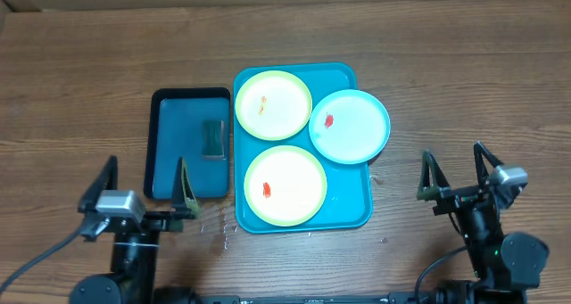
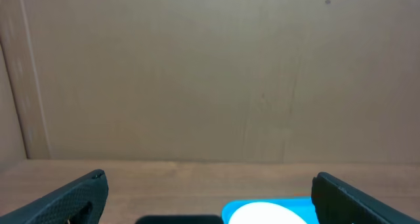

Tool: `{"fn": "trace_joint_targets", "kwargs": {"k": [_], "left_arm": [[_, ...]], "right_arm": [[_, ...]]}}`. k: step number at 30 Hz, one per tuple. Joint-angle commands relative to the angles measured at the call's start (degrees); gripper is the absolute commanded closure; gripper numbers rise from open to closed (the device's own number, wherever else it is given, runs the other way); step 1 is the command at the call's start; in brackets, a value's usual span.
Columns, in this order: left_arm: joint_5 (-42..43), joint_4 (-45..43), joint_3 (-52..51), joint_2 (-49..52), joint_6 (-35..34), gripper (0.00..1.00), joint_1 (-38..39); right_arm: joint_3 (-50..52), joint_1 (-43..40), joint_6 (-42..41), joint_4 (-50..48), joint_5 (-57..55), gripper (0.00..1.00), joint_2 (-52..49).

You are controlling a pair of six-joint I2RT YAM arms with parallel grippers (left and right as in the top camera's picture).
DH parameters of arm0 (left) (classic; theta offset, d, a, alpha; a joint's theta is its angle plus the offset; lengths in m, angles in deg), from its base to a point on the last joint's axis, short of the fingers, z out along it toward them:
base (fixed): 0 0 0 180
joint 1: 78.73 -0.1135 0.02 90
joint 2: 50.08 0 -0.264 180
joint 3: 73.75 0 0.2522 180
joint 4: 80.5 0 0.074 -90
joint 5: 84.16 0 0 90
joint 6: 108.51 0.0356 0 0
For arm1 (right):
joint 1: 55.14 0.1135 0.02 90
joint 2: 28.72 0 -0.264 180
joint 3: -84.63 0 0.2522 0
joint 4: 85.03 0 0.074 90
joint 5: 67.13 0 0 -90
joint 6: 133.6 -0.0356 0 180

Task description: Clean dirty plates on tray and stack at the side

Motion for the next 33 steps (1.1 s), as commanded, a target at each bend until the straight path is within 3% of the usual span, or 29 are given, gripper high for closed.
{"fn": "trace_joint_targets", "kwargs": {"k": [1,7,26,33], "left_arm": [[0.7,2.4,6.7,4.8,1.5,0.0,-0.4],[4.0,11.3,18.1,14.5,3.7,0.0,-0.4],[16.2,46.1,50.8,47.7,5.6,0.0,-0.4],[19.7,57.1,61.4,58.1,5.6,0.0,-0.4]], "right_arm": [[-6.3,0.3,-0.2,1.7,0.3,0.0,-4.5],[-18.4,0.3,-0.2,11.3,0.3,0.0,-14.4],[-61.8,0.3,0.0,55.2,2.6,0.0,-50.5],[-72.4,0.3,0.0,57.1,13.9,0.0,-56.3]]}}
